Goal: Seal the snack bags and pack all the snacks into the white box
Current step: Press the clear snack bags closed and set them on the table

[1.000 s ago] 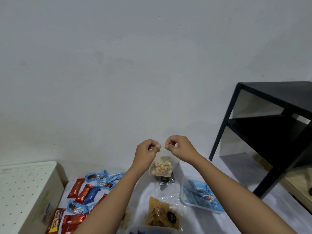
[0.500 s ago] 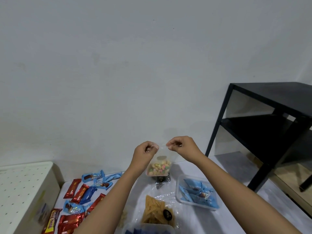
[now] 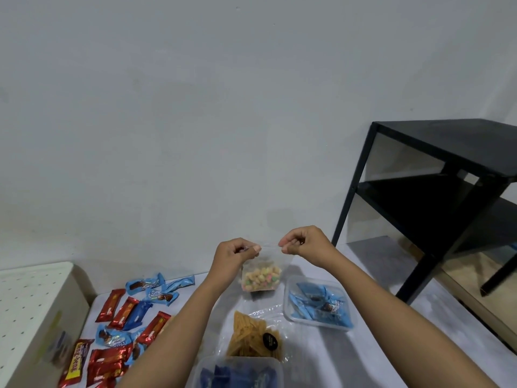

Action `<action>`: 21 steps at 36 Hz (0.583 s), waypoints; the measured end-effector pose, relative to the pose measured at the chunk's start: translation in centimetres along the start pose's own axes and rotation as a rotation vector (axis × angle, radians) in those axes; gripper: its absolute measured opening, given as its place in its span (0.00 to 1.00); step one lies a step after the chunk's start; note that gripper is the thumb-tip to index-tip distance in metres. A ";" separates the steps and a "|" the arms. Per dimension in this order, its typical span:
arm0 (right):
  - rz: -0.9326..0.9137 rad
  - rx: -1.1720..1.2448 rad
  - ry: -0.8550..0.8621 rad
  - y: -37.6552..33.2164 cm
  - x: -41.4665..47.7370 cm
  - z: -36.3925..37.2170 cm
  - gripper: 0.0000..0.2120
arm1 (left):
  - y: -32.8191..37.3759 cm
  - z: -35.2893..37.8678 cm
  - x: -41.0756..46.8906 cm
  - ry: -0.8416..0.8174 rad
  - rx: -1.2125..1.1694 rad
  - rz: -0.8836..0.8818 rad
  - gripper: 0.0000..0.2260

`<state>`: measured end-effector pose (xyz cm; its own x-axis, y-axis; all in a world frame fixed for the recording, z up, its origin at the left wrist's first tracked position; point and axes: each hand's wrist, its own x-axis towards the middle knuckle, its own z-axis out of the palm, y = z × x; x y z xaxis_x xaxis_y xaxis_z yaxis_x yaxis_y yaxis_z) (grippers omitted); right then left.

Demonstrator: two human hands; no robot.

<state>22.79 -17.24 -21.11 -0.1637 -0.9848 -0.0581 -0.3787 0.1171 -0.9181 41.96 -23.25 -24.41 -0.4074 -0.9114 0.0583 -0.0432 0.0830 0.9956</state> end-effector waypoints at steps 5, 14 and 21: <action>0.005 0.026 0.037 1.0 -0.4 -0.5 0.05 | -0.5 -0.2 -0.2 -0.062 0.021 0.019 0.05; 0.042 -0.003 0.073 2.7 -0.9 -0.4 0.04 | -1.6 0.4 0.0 -0.081 0.096 -0.007 0.04; 0.007 0.027 0.042 2.4 -1.2 -0.4 0.02 | -1.6 0.6 0.7 -0.020 0.043 -0.005 0.04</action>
<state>21.70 -15.71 -23.13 -0.2045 -0.9777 -0.0482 -0.3528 0.1195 -0.9280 41.18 -23.81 -26.04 -0.4248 -0.9039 0.0511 -0.0845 0.0957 0.9918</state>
